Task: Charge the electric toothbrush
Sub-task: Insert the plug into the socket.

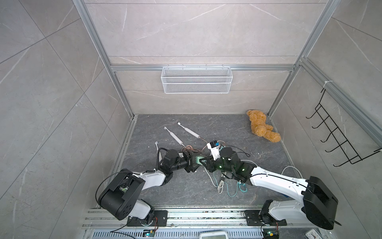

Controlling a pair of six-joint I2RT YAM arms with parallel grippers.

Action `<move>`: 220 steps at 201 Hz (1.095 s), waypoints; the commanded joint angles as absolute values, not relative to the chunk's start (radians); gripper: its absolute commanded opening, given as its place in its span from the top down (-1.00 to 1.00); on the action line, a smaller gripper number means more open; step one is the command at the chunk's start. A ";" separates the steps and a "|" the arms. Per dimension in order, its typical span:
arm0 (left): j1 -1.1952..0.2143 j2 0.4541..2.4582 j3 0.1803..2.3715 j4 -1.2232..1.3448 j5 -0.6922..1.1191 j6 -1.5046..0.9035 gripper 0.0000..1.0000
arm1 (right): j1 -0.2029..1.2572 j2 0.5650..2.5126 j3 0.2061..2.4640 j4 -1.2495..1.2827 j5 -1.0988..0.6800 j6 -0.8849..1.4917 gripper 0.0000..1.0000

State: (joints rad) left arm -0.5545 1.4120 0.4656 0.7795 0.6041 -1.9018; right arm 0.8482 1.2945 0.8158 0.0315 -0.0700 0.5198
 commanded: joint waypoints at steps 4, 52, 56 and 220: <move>-0.496 1.265 0.506 0.578 0.607 -1.709 -0.58 | 0.844 1.220 0.987 -0.401 0.156 0.567 1.00; -0.394 1.104 0.579 0.095 0.556 -1.404 -0.62 | 0.786 1.211 1.088 -0.693 0.149 0.645 1.00; -0.387 1.098 0.582 0.078 0.555 -1.391 -0.63 | 0.770 1.217 1.091 -0.704 0.130 0.654 1.00; -0.339 1.036 0.606 -0.157 0.449 -1.133 -0.63 | 0.549 1.747 1.412 -0.823 -0.070 0.609 1.00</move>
